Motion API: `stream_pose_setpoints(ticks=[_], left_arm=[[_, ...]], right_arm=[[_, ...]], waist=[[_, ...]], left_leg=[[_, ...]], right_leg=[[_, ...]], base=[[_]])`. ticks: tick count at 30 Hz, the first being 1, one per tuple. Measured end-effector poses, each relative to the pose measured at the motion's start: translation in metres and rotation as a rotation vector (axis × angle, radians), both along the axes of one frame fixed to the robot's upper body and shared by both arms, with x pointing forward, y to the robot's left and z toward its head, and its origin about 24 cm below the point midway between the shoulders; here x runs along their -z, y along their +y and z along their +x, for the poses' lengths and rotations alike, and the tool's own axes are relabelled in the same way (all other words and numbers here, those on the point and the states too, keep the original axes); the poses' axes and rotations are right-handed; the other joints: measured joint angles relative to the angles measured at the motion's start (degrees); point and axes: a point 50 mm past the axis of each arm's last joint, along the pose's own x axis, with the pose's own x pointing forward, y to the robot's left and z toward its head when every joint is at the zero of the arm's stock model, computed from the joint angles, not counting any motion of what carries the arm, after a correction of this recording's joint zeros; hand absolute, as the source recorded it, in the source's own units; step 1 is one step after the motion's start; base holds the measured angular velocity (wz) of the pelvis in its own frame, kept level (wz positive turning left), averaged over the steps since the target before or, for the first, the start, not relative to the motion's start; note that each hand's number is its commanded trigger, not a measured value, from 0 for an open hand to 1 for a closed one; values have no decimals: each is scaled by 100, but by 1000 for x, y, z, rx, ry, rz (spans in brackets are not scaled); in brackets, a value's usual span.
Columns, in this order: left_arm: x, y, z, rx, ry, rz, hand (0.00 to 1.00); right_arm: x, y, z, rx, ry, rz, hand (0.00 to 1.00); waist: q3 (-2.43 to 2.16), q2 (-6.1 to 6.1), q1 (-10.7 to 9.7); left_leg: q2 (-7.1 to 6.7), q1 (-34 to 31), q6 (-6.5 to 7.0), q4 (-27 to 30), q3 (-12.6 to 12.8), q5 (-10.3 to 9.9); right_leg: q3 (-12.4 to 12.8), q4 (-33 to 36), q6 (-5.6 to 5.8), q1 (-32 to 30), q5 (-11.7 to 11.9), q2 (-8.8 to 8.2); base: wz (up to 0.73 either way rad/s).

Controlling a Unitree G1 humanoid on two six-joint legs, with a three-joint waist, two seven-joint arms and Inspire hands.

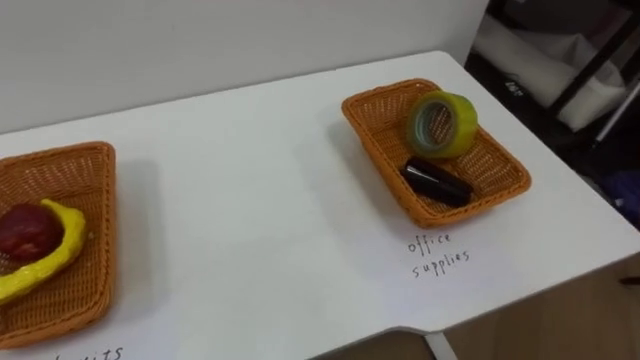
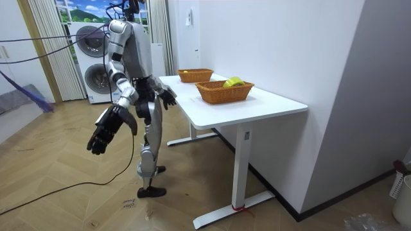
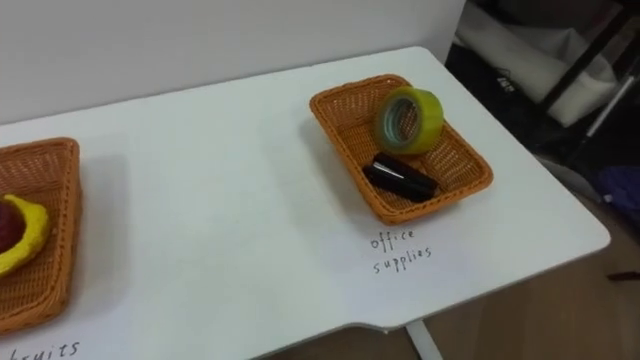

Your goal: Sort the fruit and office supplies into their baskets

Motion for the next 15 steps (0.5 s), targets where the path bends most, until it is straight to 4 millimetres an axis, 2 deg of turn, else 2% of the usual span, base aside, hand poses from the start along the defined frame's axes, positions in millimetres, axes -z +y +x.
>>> stream_pose_setpoints(ticks=[1, 3, 4, 6, 9, 11, 12, 13, 14, 15], left_arm=[[0, 0, 0, 0, 0, 1, 0], [1, 0, -4, -13, 8, -14, 0], [1, -1, -5, -14, 12, -19, 0], [3, -1, -11, -18, 44, -46, 0], [4, 2, -23, -63, 82, -56, 0], [5, 3, -28, -67, 118, -60, 0], [5, 4, -28, -56, 131, -53, 0], [6, 4, -27, -56, 134, -54, 0], [6, 4, -27, -57, 142, -52, 0], [6, 3, -27, -57, 146, -52, 0]], right_arm=[[7, 5, -7, 18, 25, 37, 0], [32, 22, -36, 67, 122, 169, 0], [38, 27, -44, 80, 139, 205, 0], [58, 51, -72, 82, 191, 365, 0], [72, 77, -97, 15, 225, 525, 0], [79, 92, -101, -275, 319, 638, 0], [82, 95, -95, -472, 390, 671, 0], [83, 95, -91, -577, 430, 680, 0], [85, 94, -79, -748, 488, 680, 0], [86, 92, -71, -825, 510, 673, 0]], waist=[[0, 0, 10], [-18, -34, 29], [-21, -48, 35], [-38, -119, 33], [-51, -150, 65], [-39, -133, 308], [-34, -117, 429], [-31, -111, 513], [-29, -100, 625], [-27, -90, 669]], left_leg=[[0, 4, 0, 1, -3, 0], [-5, -1, -5, 0, -41, -3], [-12, -5, -7, 0, -68, -5], [-38, -20, -8, 10, -189, -5], [-54, 28, -13, 22, -282, -20], [-41, 111, -22, 25, -238, -80], [-36, 108, -20, 26, -227, -92], [-37, 110, -16, 26, -219, -94], [-40, 117, -12, 26, -216, -97], [-42, 123, -10, 26, -221, -98]], right_leg=[[1, 12, -2, -1, -21, -1], [-5, 9, -4, 2, -63, -10], [-32, 10, -3, 15, -70, -16], [-157, 11, 0, 109, -86, -34], [-195, -31, 5, 217, -107, -45], [-124, -10, -8, 202, -144, -32], [-100, -17, -9, 194, -144, -24], [-83, -17, -9, 188, -143, -23], [-66, -21, -3, 195, -136, -21], [-68, -24, -2, 203, -133, -21]], base=[[6], [9], [20], [26], [17], [-20], [-21], [-8], [0], [0]])
